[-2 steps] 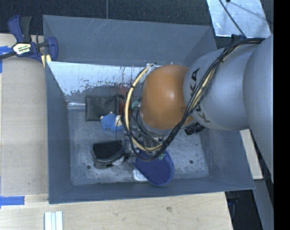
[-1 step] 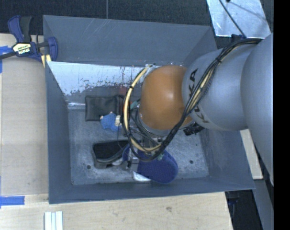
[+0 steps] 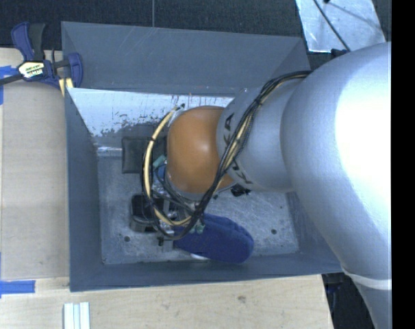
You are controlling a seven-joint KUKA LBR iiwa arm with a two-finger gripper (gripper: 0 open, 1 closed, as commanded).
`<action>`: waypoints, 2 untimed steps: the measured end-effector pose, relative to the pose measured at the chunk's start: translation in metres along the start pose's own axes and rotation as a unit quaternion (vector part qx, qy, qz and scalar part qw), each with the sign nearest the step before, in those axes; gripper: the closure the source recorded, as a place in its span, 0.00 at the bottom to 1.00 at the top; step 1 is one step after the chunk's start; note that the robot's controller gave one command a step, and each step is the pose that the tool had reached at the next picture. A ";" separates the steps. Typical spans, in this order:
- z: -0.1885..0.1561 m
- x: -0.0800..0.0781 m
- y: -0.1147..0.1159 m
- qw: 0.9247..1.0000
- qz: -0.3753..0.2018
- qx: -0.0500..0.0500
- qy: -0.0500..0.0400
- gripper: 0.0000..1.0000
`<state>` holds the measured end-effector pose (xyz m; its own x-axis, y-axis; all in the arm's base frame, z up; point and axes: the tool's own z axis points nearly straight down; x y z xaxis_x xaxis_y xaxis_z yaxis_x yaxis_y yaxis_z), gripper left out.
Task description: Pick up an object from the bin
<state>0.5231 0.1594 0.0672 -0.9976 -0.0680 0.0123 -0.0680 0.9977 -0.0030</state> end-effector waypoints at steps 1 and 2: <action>-0.003 -0.001 -0.001 1.000 0.003 -0.001 -0.002 1.00; -0.091 0.001 0.007 1.000 0.003 -0.002 -0.008 1.00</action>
Offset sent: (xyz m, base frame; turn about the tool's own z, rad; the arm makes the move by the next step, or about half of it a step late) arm 0.0000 0.0000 0.0000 0.0000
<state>0.5229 0.1667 0.1579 -0.9981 -0.0612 -0.0034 -0.0612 0.9981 0.0007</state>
